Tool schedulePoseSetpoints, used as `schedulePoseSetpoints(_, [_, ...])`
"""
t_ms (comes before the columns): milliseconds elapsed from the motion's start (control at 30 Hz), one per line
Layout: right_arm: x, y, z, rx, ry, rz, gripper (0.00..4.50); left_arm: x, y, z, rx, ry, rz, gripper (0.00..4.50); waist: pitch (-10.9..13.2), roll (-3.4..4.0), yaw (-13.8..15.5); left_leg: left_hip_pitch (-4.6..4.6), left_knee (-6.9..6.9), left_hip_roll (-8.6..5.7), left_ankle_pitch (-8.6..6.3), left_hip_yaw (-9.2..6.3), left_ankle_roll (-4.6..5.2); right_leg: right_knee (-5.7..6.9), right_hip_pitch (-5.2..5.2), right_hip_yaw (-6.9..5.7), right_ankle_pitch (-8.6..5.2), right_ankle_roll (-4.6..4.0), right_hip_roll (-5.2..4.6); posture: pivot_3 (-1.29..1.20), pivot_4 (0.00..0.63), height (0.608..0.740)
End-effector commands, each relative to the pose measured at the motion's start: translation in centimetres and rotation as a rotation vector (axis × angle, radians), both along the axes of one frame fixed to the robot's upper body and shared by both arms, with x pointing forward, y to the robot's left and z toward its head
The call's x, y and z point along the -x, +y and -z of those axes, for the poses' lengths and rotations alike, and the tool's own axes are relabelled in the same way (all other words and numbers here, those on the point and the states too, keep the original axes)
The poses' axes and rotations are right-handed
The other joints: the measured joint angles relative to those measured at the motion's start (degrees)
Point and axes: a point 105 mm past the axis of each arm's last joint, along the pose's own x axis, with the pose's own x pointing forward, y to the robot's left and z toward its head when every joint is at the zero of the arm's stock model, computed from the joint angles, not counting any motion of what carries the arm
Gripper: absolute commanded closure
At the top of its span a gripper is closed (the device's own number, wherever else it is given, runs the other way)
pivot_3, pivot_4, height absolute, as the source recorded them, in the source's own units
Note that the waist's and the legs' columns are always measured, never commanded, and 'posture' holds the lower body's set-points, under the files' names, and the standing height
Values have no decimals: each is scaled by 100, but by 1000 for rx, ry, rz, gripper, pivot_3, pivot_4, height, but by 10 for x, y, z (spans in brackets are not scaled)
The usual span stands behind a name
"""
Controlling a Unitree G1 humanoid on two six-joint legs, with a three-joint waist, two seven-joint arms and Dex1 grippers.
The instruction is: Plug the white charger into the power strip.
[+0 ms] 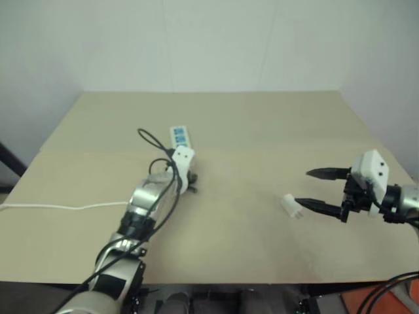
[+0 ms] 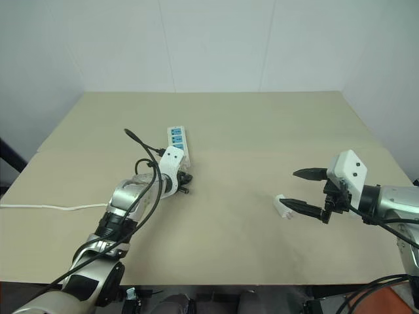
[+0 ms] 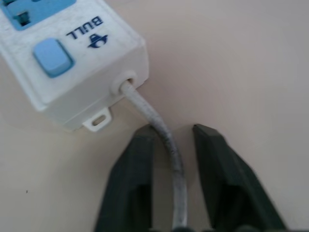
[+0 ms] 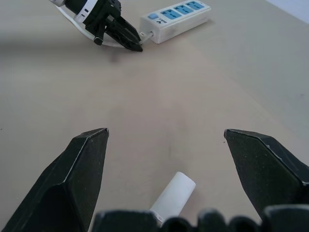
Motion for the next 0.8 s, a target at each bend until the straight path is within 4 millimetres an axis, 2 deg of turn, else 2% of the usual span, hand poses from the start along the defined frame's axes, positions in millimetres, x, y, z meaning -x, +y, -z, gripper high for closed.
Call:
schedulePoseSetpoints(33, [3, 1, -11, 0, -40, -6, 0, 10, 7, 18, 10, 78, -2, 4461, 0, 0, -8, 0, 0, 0, 0, 0, 0, 0, 0, 0, 0, 0, 0, 0, 150, 740])
schedulePoseSetpoints(167, [2, 2, -11, -2, -39, -11, 0, 21, 2, 5, 22, -13, 147, 4461, 0, 1, -34, -2, -1, 1, 1, 0, -1, -2, -5, 1, 0, 0, 0, 0, 150, 740])
schedulePoseSetpoints(300, [2, 3, -10, -9, -35, -16, 0, 52, 15, -7, -17, -132, 406, 4461, 0, 2, -94, -18, -8, 2, 6, 3, -11, 0, -33, 10, 0, -1, 1, 0, 150, 740])
schedulePoseSetpoints(400, [3, 3, -9, -12, -27, -19, 0, 82, 37, -7, -40, -123, 590, 3698, 0, 3, -99, -22, -10, 6, 6, 3, -11, 0, -38, 12, -1, -3, 1, 0, 150, 740])
schedulePoseSetpoints(467, [3, 4, -7, -13, -22, -22, 0, 102, 54, -8, -62, -107, 709, 3039, 1, 5, -97, -22, -10, 9, 4, 3, -8, -2, -36, 11, 0, -3, -3, 0, 150, 740])
schedulePoseSetpoints(533, [2, 5, -7, -17, -19, -26, 0, 113, 69, -11, -52, -112, 766, 2388, 2, 7, -97, -22, -11, 10, 2, 3, -4, -3, -36, 10, -1, -4, -5, 0, 150, 740])
schedulePoseSetpoints(667, [0, 7, -5, -21, -14, -32, 0, 118, 84, -17, -34, -127, 759, 1028, 4, 8, -35, -23, -10, 13, 0, 1, -1, -7, -30, -1, -1, -3, -9, 0, 150, 740])
schedulePoseSetpoints(767, [0, 8, -4, -24, -12, -35, 0, 117, 85, -24, -4, -179, 735, 44, 5, 8, -34, -26, -10, 12, -1, 1, 1, -8, -33, -1, -2, -2, -9, 0, 150, 740])
schedulePoseSetpoints(800, [-1, 8, -4, -26, -12, -35, 0, 113, 82, -30, 22, -223, 707, 18, 5, 8, -34, -27, -10, 11, -1, 1, 2, -8, -34, -1, -2, -2, -9, 0, 150, 740])
